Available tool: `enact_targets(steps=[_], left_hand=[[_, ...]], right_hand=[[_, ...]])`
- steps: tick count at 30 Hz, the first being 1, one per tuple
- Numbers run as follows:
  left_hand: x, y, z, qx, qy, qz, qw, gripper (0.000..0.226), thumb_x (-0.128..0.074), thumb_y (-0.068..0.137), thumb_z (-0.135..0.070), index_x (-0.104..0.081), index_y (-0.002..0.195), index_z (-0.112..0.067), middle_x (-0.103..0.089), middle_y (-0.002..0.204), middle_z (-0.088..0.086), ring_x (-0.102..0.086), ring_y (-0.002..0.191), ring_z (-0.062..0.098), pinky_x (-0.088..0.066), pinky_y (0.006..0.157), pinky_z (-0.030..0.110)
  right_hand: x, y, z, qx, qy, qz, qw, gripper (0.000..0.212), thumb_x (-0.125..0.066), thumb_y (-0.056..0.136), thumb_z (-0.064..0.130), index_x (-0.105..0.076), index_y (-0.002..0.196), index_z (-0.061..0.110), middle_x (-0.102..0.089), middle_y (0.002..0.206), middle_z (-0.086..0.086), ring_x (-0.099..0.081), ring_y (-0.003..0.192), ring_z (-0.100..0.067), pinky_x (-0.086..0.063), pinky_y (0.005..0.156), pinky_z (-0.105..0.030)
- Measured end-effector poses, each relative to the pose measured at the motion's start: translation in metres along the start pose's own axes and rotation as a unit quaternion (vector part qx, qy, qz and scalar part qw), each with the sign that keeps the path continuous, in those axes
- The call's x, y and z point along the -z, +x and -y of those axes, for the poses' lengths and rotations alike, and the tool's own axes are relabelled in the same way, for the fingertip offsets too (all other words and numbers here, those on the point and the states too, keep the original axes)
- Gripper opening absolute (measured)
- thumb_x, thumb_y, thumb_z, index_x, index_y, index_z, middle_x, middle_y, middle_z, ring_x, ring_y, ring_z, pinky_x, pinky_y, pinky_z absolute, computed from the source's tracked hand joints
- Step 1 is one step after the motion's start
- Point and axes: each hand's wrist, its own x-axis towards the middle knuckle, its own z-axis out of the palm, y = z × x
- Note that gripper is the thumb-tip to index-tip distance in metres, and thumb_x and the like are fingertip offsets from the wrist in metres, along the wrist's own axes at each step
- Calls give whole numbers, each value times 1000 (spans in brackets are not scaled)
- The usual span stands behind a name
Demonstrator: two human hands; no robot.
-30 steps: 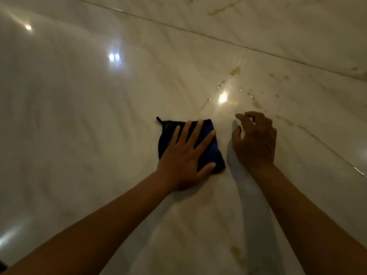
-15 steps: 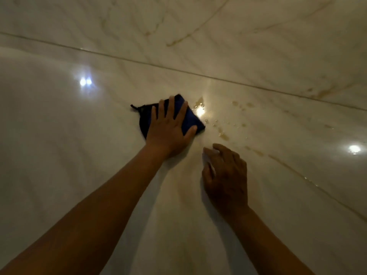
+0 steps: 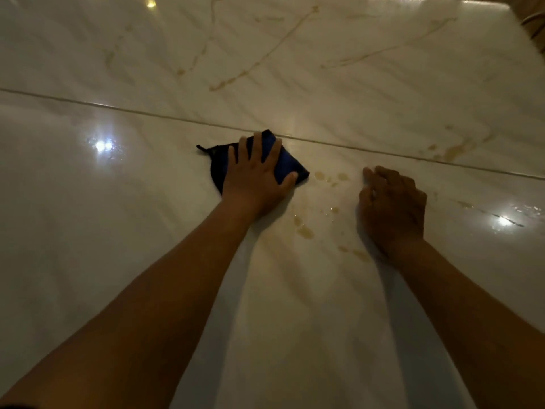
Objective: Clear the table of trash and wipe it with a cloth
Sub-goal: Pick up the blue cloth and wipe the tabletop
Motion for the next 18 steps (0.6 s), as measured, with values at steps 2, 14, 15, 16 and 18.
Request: enact_targets(steps=[2, 14, 15, 16, 18], left_hand=[[0, -9, -21, -48, 8, 3, 999, 83, -16, 91, -73, 2, 159, -29, 8, 167, 11, 7, 151, 37, 5, 121, 54], [-2, -11, -29, -76, 23, 12, 997, 81, -19, 91, -76, 1, 159, -36, 8, 167, 6, 7, 152, 34, 4, 122, 50], [-4, -17, -33, -61, 15, 8, 998, 80, -18, 92, -75, 2, 159, -35, 9, 167, 7, 8, 152, 34, 5, 122, 51], [-7, -31, -36, -62, 10, 3, 998, 80, -17, 92, -74, 2, 159, -34, 9, 167, 8, 8, 152, 34, 5, 122, 52], [-11, -81, -43, -104, 0, 2, 995, 82, -14, 90, -75, 1, 159, -33, 9, 167, 9, 7, 152, 35, 1, 122, 55]], right_hand=[[3, 2, 1, -5, 9, 10, 1000, 58, -26, 88, 36, -53, 138, 26, -48, 144, -1, -41, 130, -27, -30, 103, -42], [16, -22, -5, 13, 76, 38, 996, 48, -38, 93, 31, -53, 138, 22, -51, 142, -5, -46, 129, -27, -34, 107, -42], [20, -42, -1, 22, 94, 3, 995, 48, -38, 91, 30, -56, 134, 21, -56, 136, -5, -49, 125, -26, -38, 105, -43], [24, -64, 1, 25, 112, -28, 993, 47, -39, 90, 28, -58, 132, 21, -58, 133, -5, -51, 123, -25, -41, 104, -44], [32, -105, 4, 14, 143, -66, 987, 45, -40, 90, 26, -58, 131, 21, -58, 132, -4, -50, 124, -23, -42, 104, -44]])
